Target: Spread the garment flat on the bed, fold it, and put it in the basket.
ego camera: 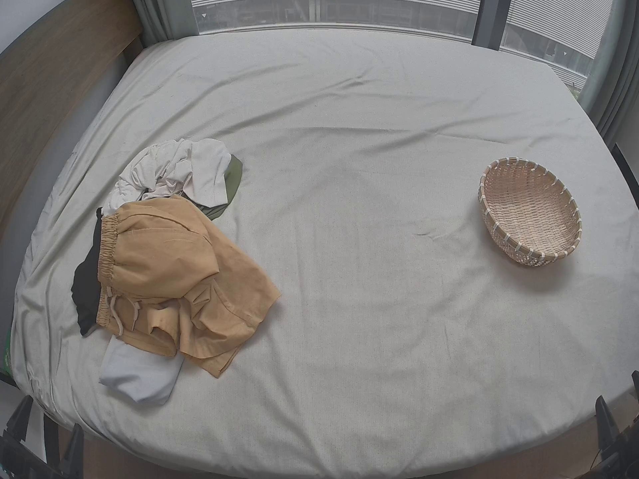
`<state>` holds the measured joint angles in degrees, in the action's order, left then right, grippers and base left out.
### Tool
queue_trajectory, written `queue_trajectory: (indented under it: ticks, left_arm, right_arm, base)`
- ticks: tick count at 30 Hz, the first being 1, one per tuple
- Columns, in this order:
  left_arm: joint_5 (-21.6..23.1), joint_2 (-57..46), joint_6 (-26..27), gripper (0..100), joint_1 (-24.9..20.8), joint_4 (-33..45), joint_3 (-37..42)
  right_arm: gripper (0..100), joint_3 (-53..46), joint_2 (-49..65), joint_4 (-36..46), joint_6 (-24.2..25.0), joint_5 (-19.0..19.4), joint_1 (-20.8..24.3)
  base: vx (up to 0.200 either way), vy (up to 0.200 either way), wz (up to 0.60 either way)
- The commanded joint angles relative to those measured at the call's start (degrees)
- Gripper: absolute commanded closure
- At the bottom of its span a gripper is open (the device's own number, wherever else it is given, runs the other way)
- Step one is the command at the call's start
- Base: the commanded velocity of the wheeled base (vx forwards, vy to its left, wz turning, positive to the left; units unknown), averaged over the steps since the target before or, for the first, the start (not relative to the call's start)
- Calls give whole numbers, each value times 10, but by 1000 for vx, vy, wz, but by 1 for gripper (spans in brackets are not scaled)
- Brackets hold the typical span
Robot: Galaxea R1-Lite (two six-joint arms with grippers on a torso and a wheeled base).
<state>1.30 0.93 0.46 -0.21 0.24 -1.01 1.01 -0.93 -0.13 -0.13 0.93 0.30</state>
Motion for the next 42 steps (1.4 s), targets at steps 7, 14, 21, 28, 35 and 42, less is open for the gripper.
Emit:
queue_trajectory:
  ticks: [7,14,21,28,35,42]
  left_arm:
    - [3,-9,7,0,0,-2,8]
    - [3,-9,7,0,0,-2,8]
    - [4,-9,10,0,0,-2,9]
    - [4,-9,11,0,0,-2,8]
    - [2,11,0,0,-4,-38,-46]
    - [16,171,3,0,-30,-66,-171]
  right_arm:
    - [0,-10,9,0,0,0,1]
    - [0,-10,9,0,0,0,0]
    - [0,-9,9,0,0,0,0]
    - [0,-9,9,0,0,0,0]
    - [0,-10,9,0,0,0,0]
    - [0,-10,9,0,3,0,0]
  base:
    - [0,0,0]
    - [0,0,0]
    - [0,0,0]
    - [0,0,0]
    - [0,0,0]
    - [0,0,0]
